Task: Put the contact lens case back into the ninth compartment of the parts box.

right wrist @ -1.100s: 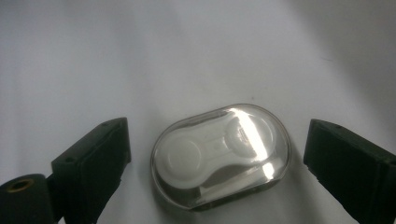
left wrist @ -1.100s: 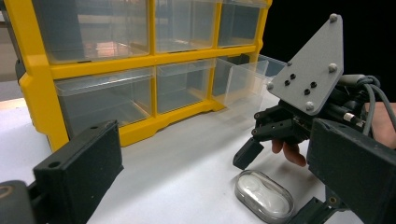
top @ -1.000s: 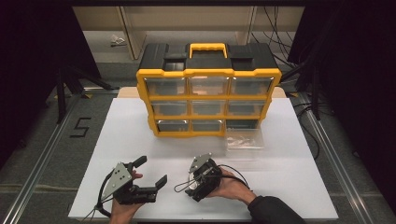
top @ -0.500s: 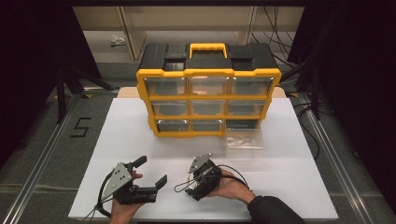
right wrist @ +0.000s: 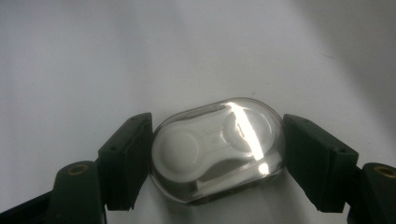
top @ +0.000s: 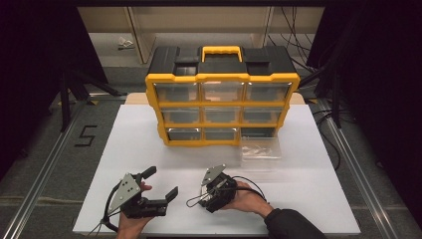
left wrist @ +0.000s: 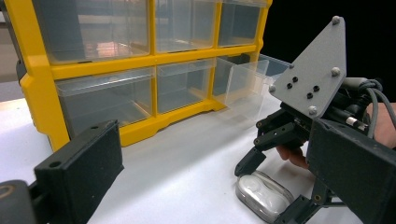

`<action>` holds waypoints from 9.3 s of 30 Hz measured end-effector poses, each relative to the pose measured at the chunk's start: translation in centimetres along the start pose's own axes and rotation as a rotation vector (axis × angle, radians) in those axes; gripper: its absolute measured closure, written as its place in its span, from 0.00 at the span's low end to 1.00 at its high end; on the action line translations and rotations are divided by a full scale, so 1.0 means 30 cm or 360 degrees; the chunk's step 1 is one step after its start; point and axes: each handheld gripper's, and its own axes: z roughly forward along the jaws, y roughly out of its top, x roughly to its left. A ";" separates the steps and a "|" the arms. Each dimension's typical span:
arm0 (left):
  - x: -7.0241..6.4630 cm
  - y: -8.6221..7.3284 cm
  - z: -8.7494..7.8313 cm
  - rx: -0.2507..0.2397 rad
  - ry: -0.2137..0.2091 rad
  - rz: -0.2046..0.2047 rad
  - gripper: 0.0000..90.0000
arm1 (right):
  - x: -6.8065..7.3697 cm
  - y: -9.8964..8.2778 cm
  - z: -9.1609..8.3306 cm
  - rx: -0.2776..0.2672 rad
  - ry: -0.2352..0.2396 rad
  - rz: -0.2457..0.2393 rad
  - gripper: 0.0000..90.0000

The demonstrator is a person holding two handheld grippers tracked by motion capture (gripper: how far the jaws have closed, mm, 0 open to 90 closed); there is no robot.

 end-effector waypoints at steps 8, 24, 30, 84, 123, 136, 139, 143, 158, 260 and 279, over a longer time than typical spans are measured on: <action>0.000 0.000 -0.001 -0.0001 0.0000 0.0001 0.04 | -0.003 0.003 -0.019 -0.0035 -0.0031 0.0004 0.31; -0.002 0.000 -0.001 -0.0001 -0.0004 0.0003 0.04 | -0.021 0.028 -0.138 -0.0218 -0.0105 0.0040 0.31; -0.003 0.001 -0.001 -0.0005 -0.0008 0.0002 0.04 | -0.020 0.037 -0.170 -0.0260 -0.0122 0.0054 0.32; -0.004 0.002 -0.003 -0.0011 -0.0010 0.0003 0.04 | -0.080 0.037 -0.325 -0.0452 -0.0235 0.0122 0.32; -0.006 0.002 -0.002 -0.0013 -0.0010 0.0007 0.04 | -0.184 -0.013 -0.495 -0.0639 -0.0392 0.0283 0.32; -0.006 0.002 -0.003 -0.0014 -0.0008 0.0009 0.04 | -0.222 -0.041 -0.539 -0.0682 -0.0444 0.0349 0.32; -0.005 0.002 -0.003 -0.0014 -0.0008 0.0010 0.04 | -0.229 -0.047 -0.549 -0.0690 -0.0458 0.0366 0.32; -0.006 0.002 -0.002 -0.0015 -0.0008 0.0009 0.04 | -0.241 -0.056 -0.558 -0.0694 -0.0470 0.0387 0.32; -0.007 0.003 -0.003 -0.0018 -0.0007 0.0013 0.04 | -0.275 -0.087 -0.573 -0.0691 -0.0514 0.0449 0.32; -0.004 0.002 -0.003 -0.0006 -0.0012 0.0009 0.04 | -0.191 -0.031 -0.561 -0.0838 -0.0433 0.0525 0.11; -0.005 0.002 -0.002 -0.0005 -0.0016 0.0009 0.04 | -0.116 -0.041 -0.534 -0.0898 -0.0412 0.0473 0.12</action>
